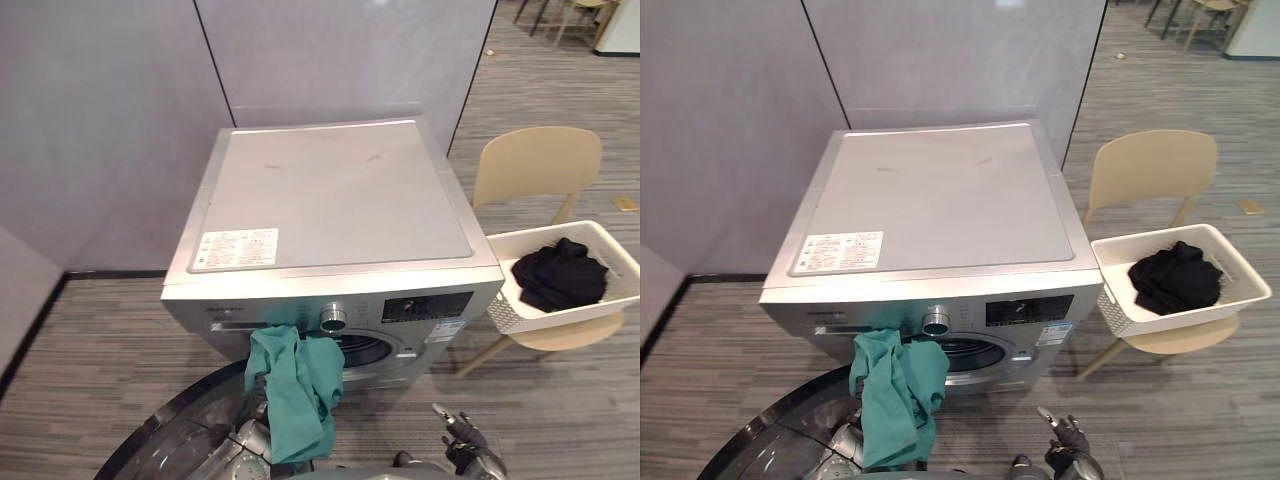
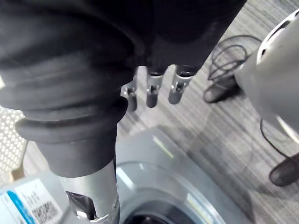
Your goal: Pick up the laundry basket with both hands and put the clothes into the washing machine.
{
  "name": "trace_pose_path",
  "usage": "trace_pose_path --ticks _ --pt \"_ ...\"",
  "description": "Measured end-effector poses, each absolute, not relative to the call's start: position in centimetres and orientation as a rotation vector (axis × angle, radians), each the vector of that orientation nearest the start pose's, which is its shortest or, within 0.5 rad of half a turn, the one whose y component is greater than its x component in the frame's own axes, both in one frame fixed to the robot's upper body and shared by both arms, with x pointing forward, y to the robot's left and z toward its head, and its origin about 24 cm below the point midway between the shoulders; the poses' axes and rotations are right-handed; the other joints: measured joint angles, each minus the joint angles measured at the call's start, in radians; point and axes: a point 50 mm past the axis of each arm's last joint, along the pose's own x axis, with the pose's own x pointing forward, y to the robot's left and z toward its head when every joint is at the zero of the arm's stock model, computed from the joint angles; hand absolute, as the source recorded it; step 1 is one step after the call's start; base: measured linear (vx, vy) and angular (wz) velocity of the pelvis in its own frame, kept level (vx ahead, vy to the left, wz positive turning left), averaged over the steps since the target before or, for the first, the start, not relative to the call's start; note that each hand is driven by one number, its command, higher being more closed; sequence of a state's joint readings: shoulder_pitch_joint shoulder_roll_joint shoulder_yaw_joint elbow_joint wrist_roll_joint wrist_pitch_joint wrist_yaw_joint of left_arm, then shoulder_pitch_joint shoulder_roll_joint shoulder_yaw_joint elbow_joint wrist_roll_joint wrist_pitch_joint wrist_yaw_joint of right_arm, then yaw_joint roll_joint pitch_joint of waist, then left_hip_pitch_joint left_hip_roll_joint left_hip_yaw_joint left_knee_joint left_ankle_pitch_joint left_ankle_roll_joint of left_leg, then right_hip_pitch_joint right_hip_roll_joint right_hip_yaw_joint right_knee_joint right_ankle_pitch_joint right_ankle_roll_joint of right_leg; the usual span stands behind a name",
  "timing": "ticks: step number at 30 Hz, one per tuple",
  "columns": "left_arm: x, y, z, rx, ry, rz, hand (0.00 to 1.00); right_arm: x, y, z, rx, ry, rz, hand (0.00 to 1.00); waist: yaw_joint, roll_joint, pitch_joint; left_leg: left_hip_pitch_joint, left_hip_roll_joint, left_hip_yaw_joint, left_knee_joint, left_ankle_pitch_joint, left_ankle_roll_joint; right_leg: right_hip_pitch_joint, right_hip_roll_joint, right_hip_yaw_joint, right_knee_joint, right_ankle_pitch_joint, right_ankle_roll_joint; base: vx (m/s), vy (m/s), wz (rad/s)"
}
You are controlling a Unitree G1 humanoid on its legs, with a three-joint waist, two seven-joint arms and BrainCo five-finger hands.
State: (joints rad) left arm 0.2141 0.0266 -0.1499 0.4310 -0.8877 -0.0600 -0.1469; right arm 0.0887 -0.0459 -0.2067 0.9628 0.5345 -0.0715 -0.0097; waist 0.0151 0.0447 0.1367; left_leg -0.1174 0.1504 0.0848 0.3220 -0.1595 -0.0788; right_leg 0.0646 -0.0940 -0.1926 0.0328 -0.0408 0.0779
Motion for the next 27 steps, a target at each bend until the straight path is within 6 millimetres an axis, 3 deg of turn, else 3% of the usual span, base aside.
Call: trace_pose_path --ticks 4,8,10,12,14,15,19,23,27 --pt "16.6 13.1 -8.6 -0.836 0.529 0.043 1.0 10.5 -20.2 -15.2 0.492 0.903 -0.507 0.0 0.0 -0.01 0.018 -0.007 -0.033 0.017 0.019 -0.014 0.023 -0.026 -0.044 0.002 0.05 -0.029 0.028 0.13 0.101 0.0" --pt "19.2 12.0 -5.5 -0.85 0.398 -0.071 1.0 14.5 -21.0 -13.6 0.475 0.776 -0.466 0.0 -0.002 0.008 0.145 -0.168 -0.015 0.017 0.233 -0.026 0.029 -0.211 -0.073 0.004 0.341 -0.121 0.025 -0.07 0.049 -0.02" --pt "20.0 11.4 -4.4 -0.859 0.358 -0.112 1.0 15.6 -20.8 -12.9 0.481 0.725 -0.445 0.0 -0.001 0.004 0.188 -0.236 0.01 0.019 0.329 -0.064 0.029 -0.292 -0.071 0.005 0.466 -0.171 0.016 -0.13 0.0 -0.09" --pt "21.3 10.3 -3.1 -0.854 0.319 -0.179 1.0 16.8 -20.2 -12.1 0.502 0.671 -0.416 0.0 -0.001 -0.021 0.218 -0.317 0.042 0.019 0.432 -0.156 0.028 -0.401 -0.065 0.014 0.619 -0.26 0.008 -0.19 -0.025 -0.15" --pt "22.3 9.5 -2.1 -0.848 0.292 -0.231 1.0 17.8 -19.7 -11.4 0.519 0.633 -0.4 0.0 0.0 -0.04 0.239 -0.386 0.057 0.014 0.505 -0.198 0.032 -0.483 -0.068 0.026 0.722 -0.303 0.003 -0.21 -0.045 -0.04" --pt "23.3 8.4 -1.1 -0.84 0.272 -0.282 1.0 18.9 -19.5 -10.6 0.542 0.585 -0.396 0.0 0.0 -0.057 0.268 -0.452 0.06 -0.002 0.584 -0.225 0.037 -0.554 -0.082 0.03 0.822 -0.34 -0.004 -0.21 -0.049 0.06" --pt "25.0 5.8 0.9 -0.848 0.234 -0.364 1.0 21.5 -19.5 -8.3 0.584 0.455 -0.393 0.0 0.0 -0.061 0.316 -0.626 0.061 -0.043 0.762 -0.27 0.034 -0.724 -0.102 0.042 1.032 -0.413 -0.014 -0.18 -0.044 0.11" --pt "27.0 5.1 1.7 -0.815 0.229 -0.357 1.0 24.6 -19.2 -5.7 0.629 0.334 -0.387 0.0 0.004 -0.07 0.345 -0.801 0.078 -0.068 0.918 -0.298 0.031 -0.906 -0.104 0.064 1.206 -0.46 -0.032 -0.15 -0.045 -0.07" --pt "29.8 4.6 3.6 -0.759 0.191 -0.352 1.0 27.4 -19.2 -1.8 0.674 0.168 -0.348 0.0 0.002 -0.083 0.392 -0.964 0.094 -0.085 1.051 -0.317 0.023 -1.087 -0.099 0.093 1.357 -0.492 -0.041 -0.13 -0.047 -0.15"
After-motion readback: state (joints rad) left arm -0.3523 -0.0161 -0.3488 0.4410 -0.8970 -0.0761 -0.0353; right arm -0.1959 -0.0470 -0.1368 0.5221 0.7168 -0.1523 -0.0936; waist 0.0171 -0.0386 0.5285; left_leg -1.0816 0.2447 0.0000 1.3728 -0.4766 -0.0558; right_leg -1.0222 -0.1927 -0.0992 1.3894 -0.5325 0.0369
